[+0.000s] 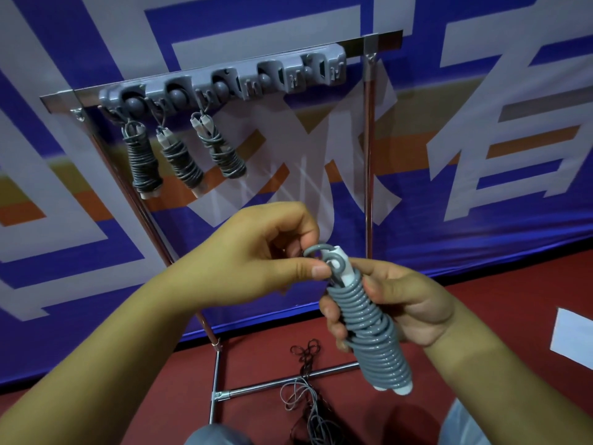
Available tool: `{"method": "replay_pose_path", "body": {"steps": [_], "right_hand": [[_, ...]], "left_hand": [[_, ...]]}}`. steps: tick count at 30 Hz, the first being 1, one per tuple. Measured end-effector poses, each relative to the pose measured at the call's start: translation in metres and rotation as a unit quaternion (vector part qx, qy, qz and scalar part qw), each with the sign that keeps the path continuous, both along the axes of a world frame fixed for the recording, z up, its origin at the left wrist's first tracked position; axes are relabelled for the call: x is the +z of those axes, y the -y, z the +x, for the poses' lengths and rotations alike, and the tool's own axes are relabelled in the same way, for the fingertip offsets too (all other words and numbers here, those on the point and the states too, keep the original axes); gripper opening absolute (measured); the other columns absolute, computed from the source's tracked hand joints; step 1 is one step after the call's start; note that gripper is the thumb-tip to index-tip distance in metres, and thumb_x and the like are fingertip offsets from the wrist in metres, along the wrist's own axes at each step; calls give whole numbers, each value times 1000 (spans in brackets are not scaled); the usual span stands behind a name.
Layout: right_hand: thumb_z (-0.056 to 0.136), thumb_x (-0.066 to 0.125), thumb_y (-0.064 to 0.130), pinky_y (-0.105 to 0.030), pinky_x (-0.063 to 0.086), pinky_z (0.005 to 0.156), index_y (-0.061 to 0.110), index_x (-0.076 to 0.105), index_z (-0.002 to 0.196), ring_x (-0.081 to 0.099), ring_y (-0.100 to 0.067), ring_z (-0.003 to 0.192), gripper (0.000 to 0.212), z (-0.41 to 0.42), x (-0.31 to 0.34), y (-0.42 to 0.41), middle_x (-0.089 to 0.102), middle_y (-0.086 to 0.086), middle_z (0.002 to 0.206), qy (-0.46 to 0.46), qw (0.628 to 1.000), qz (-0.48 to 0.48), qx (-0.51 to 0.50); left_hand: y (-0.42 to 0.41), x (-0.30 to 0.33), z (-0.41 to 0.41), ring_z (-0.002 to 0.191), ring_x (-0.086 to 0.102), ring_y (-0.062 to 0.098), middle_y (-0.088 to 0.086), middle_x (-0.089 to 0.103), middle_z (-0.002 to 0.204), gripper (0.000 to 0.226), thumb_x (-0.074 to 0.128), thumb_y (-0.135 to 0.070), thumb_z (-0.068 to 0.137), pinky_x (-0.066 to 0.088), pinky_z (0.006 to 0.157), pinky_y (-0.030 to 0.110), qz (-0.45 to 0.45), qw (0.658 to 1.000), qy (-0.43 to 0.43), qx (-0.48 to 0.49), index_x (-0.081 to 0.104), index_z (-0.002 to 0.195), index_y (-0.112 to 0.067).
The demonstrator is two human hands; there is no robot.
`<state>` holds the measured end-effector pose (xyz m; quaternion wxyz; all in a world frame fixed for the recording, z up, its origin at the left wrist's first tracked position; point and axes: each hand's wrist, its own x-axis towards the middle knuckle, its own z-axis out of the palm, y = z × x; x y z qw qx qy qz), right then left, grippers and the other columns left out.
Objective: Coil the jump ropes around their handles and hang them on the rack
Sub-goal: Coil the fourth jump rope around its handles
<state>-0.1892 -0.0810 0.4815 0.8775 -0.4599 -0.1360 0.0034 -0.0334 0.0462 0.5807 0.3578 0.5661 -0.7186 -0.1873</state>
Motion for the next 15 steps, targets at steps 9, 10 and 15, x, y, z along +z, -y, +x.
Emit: {"method": "replay_pose_path", "body": {"steps": [9, 10, 15], "right_hand": [[89, 64, 28, -37, 52, 80, 15, 59, 123, 66, -21, 90, 36, -7, 4, -4, 66, -12, 104, 0, 1000, 16, -14], [88, 66, 29, -37, 52, 80, 15, 59, 123, 66, -21, 90, 38, -8, 5, -5, 66, -12, 103, -3, 1000, 14, -26], [74, 78, 31, -31, 55, 77, 18, 61, 127, 68, -22, 91, 57, -7, 13, -17, 68, -11, 102, -5, 983, -26, -180]], "left_hand": [[-6, 1, -9, 51, 67, 12, -3, 54, 73, 16, 60, -14, 87, 50, 45, 26, -35, 999, 21, -22, 46, 80, -15], [-6, 0, -10, 51, 67, 12, -3, 54, 73, 15, 60, -13, 87, 51, 45, 28, -46, 999, 21, -9, 46, 80, -15], [3, -16, -18, 50, 55, 13, 1, 48, 64, 13, 55, -14, 79, 44, 46, 28, -202, 962, 100, 154, 45, 72, -10]]}}
